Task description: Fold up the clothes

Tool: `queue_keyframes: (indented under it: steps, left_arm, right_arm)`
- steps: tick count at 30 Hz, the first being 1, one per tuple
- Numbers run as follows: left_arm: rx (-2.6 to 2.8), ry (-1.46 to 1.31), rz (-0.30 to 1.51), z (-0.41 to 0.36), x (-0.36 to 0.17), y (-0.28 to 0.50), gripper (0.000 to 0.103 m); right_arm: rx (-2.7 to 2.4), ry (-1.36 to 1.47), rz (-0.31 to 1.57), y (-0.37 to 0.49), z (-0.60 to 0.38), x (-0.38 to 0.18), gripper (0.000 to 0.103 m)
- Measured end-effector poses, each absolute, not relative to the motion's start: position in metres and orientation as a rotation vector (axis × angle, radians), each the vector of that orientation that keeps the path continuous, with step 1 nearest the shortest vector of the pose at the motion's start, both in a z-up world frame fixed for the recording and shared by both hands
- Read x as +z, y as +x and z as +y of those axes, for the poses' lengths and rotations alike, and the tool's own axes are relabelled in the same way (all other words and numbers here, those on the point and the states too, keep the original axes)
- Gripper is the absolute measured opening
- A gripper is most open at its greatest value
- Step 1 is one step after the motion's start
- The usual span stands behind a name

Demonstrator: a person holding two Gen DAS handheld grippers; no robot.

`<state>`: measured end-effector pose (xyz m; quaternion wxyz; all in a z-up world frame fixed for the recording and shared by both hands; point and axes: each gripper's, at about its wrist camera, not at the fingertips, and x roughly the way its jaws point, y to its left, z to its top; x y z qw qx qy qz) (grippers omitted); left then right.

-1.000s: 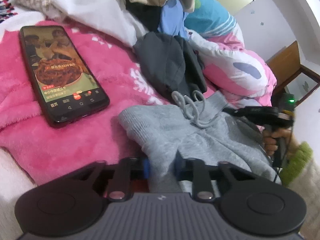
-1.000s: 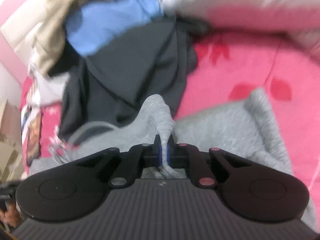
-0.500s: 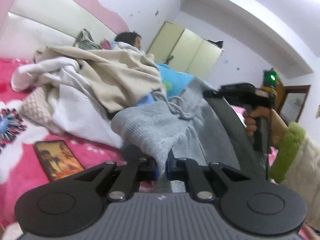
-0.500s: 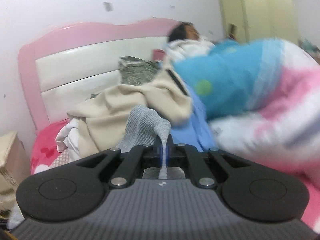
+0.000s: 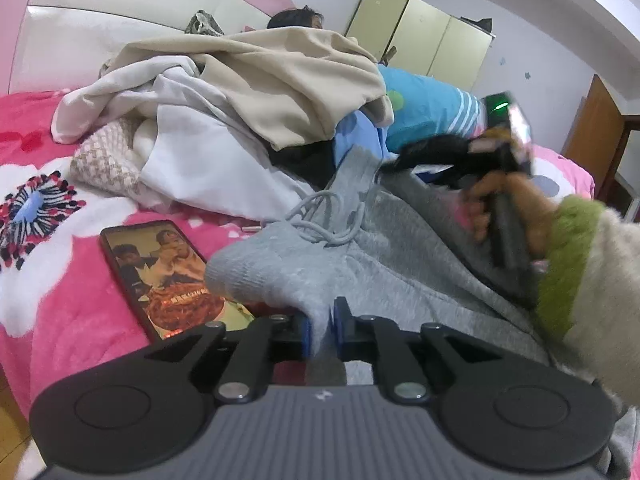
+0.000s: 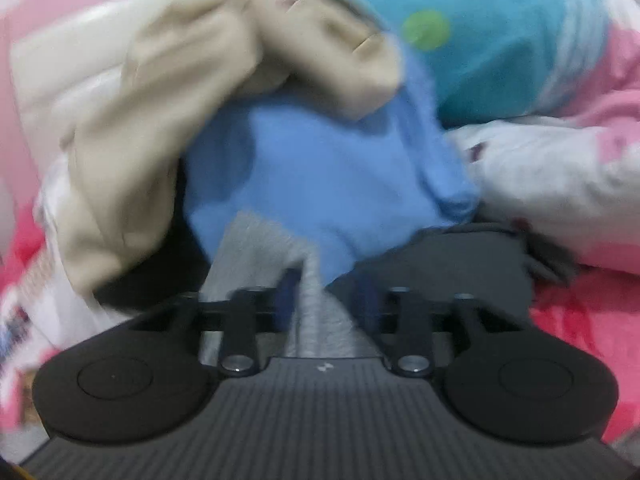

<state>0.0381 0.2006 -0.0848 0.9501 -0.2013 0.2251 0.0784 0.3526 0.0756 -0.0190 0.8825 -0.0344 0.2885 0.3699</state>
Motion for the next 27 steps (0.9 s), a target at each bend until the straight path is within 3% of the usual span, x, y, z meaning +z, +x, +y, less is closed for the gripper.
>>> queue_keyframes:
  steps: [1,3,5,8,12,19,27]
  left_arm:
    - [0.156,-0.411,0.464,0.200,-0.085,0.039,0.023]
    - [0.150,-0.403,0.483,0.197,-0.085,0.038,0.036]
    - [0.139,-0.395,0.487,0.194,-0.083,0.036,0.040]
    - [0.113,-0.389,0.495,0.188,-0.079,0.032,0.060]
    - [0.083,-0.390,0.510,0.179,-0.073,0.027,0.071]
    - [0.029,-0.338,0.576,0.158,-0.064,0.015,0.076]
    - [-0.098,-0.231,0.613,0.120,-0.044,-0.009,0.077]
  right_arm:
    - [0.762,-0.039,0.588,0.351,0.065,-0.010,0.059]
    - [0.745,0.045,0.570,0.343,0.035,0.012,0.061]
    - [0.743,0.150,0.559,0.331,-0.001,0.031,0.063]
    - [0.743,0.337,0.523,0.297,-0.070,0.051,0.069]
    - [0.670,0.529,0.482,0.242,-0.169,0.052,0.071]
    - [0.366,0.593,0.557,0.154,-0.319,-0.004,0.072]
    - [0.265,0.823,0.652,0.099,-0.388,-0.098,0.072]
